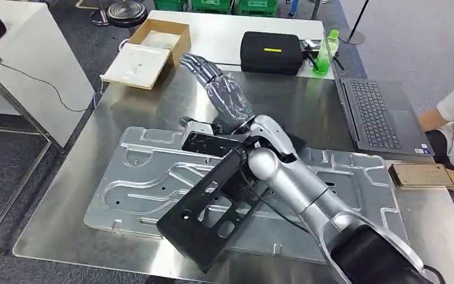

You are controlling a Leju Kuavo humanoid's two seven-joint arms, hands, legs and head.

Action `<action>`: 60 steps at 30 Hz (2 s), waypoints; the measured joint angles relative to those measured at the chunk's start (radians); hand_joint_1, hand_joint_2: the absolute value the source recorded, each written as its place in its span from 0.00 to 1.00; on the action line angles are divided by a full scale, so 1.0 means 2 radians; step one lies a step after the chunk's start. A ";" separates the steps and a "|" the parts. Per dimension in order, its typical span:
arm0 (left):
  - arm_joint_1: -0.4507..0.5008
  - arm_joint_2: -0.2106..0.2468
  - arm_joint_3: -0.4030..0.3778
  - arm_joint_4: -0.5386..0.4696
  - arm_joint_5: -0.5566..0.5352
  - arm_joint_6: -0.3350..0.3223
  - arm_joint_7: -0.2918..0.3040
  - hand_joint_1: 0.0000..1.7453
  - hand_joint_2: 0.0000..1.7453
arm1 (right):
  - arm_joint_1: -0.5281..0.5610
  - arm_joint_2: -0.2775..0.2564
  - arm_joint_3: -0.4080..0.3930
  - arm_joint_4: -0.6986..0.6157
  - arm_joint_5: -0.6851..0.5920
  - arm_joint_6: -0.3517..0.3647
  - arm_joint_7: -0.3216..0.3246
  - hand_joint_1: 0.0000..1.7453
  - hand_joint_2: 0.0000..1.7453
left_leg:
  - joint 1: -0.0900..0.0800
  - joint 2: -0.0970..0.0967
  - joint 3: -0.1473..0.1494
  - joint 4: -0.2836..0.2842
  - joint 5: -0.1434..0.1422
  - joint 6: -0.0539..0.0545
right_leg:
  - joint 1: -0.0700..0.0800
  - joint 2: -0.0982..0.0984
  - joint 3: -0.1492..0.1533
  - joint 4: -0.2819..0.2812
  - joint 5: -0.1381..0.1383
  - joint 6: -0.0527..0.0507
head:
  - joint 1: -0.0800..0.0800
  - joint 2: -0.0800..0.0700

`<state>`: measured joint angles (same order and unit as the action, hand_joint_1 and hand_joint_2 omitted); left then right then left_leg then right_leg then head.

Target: Take the parts from the cabinet and place them on the table.

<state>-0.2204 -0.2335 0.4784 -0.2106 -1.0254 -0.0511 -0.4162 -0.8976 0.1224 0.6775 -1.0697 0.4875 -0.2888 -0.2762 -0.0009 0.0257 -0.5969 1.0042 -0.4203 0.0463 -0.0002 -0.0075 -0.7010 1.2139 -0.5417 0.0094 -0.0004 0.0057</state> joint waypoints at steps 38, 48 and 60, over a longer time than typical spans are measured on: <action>0.006 0.000 0.001 0.000 0.005 0.006 0.028 0.00 0.00 | 0.076 -0.003 -0.016 -0.130 0.008 -0.034 -0.005 0.00 0.00 | 0.000 -0.015 -0.022 0.010 0.012 -0.006 | -0.006 0.004 0.074 -0.086 0.018 0.003 | 0.000 0.000; 0.006 0.000 0.001 0.000 0.005 0.006 0.027 0.00 0.00 | 0.075 -0.002 -0.017 -0.131 0.008 -0.034 -0.003 0.00 0.00 | 0.006 -0.016 -0.072 0.155 -0.080 -0.032 | -0.004 -0.001 0.038 -0.093 0.057 -0.022 | -0.001 0.000; 0.004 -0.002 0.001 0.000 0.000 0.007 0.025 0.00 0.00 | 0.071 -0.002 -0.017 -0.132 0.007 -0.034 -0.002 0.00 0.00 | 0.005 -0.013 0.025 -0.002 -0.018 -0.002 | -0.006 0.002 -0.002 -0.052 0.039 0.006 | 0.000 0.000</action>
<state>-0.2133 -0.2373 0.4799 -0.2106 -1.0250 -0.0362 -0.3655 -0.7552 0.1190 0.6428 -1.3329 0.5024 -0.3559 -0.2811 0.0087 0.0004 -0.5466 0.9992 -0.4561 0.0432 -0.0130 -0.0038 -0.7058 1.1102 -0.4635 0.0211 -0.0004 0.0057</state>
